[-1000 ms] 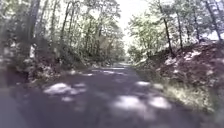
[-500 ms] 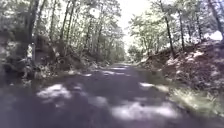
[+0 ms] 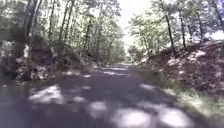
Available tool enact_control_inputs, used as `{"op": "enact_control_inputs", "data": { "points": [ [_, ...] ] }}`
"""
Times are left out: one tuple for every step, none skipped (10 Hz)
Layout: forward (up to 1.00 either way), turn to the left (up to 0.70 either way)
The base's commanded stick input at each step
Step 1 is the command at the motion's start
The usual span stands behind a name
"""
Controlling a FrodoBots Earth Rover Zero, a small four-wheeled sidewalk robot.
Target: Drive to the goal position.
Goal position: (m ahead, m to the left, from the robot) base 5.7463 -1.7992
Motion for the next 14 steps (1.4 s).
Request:
{"op": "enact_control_inputs", "data": {
  "points": [
    [0.45, 0.0],
    [0.45, 0.0],
    [0.45, 0.0],
    [0.45, 0.0],
    [0.45, 0.0],
    [0.45, 0.0],
    [0.45, -0.27],
    [0.45, -0.27],
    [0.45, -0.27],
    [0.45, -0.27],
    [0.45, -0.27],
    [0.45, -0.22],
    [0.45, 0.0],
    [0.45, 0.0]
  ]
}}
